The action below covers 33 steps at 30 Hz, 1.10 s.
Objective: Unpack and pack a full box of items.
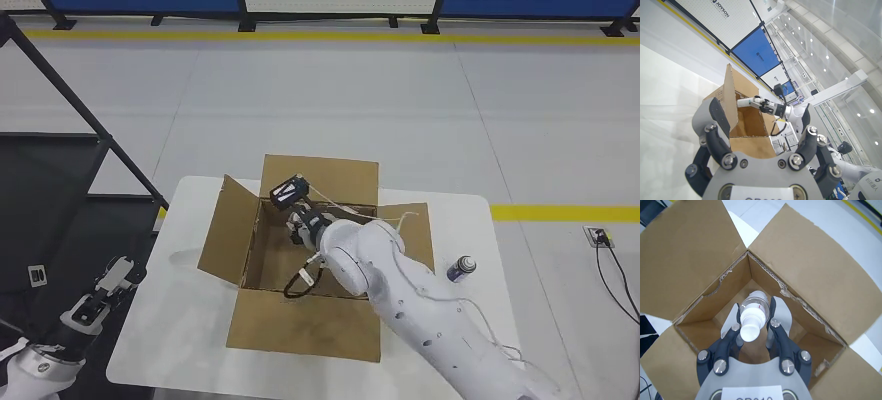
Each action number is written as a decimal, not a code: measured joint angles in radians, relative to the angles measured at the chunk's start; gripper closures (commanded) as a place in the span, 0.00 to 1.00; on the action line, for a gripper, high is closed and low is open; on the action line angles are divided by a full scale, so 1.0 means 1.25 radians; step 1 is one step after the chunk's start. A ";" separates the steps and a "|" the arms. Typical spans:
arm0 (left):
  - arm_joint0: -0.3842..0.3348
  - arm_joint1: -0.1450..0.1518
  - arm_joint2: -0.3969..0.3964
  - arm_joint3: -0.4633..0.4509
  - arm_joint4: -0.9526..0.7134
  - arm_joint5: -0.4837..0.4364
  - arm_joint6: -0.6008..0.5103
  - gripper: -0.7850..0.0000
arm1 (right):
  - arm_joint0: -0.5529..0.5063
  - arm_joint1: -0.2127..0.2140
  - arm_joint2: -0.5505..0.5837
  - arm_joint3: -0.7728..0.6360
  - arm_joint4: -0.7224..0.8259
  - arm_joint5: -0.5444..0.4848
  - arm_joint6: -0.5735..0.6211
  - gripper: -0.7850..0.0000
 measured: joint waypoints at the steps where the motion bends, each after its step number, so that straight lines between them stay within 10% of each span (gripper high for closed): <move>1: 0.000 0.000 0.000 0.000 0.000 0.000 0.000 0.00 | -0.057 0.017 0.039 -0.093 -0.046 0.002 0.028 1.00; 10: 0.000 0.000 0.000 0.000 0.000 0.000 0.000 0.00 | -0.444 0.084 0.355 -0.555 -0.201 0.035 0.075 1.00; 19: 0.000 0.000 0.000 0.000 0.000 0.000 0.000 0.00 | -0.716 0.101 0.620 -0.650 -0.079 0.002 0.062 1.00; 33: 0.000 0.000 0.000 0.000 0.000 0.000 0.000 0.00 | -0.588 0.113 0.631 -0.293 -0.085 -0.034 0.157 1.00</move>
